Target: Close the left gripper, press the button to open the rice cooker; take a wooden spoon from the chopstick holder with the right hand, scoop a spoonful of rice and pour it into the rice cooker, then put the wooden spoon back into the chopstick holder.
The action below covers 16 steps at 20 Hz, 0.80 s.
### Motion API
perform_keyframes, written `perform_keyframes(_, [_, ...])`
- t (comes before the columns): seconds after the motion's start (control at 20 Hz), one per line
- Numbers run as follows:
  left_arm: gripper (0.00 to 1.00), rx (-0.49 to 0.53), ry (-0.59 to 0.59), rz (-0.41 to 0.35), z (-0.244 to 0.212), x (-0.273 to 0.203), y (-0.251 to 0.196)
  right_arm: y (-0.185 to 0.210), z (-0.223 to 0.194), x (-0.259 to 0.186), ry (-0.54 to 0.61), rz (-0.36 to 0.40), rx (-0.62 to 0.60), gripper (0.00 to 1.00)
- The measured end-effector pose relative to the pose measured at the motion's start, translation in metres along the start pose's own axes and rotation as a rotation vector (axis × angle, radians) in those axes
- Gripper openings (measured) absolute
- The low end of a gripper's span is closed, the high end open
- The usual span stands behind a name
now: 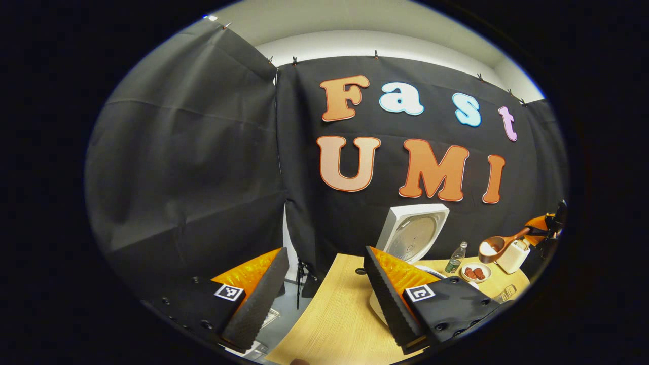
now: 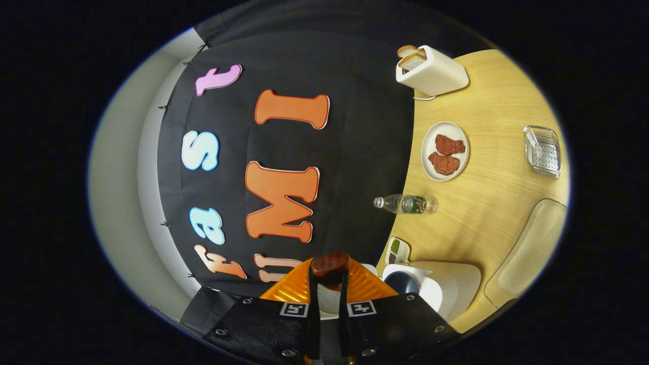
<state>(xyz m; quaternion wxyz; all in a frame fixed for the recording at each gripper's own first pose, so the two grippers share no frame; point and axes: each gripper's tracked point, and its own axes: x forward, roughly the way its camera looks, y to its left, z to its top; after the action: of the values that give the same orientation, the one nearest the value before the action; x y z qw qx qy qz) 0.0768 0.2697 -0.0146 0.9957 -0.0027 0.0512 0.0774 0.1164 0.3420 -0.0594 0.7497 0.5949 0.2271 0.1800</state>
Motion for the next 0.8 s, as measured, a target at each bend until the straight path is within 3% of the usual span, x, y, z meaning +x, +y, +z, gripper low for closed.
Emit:
perform_keyframes(0.3, [1.0,-0.008,0.015,-0.018,-0.008,0.008,-0.003,0.005,-0.048,0.061,0.066,-0.037,-0.145,0.13])
perform_keyframes(0.8, [1.0,-0.009,0.049,-0.014,-0.019,0.023,0.007,0.004,-0.087,0.096,0.101,-0.081,-0.412,0.13])
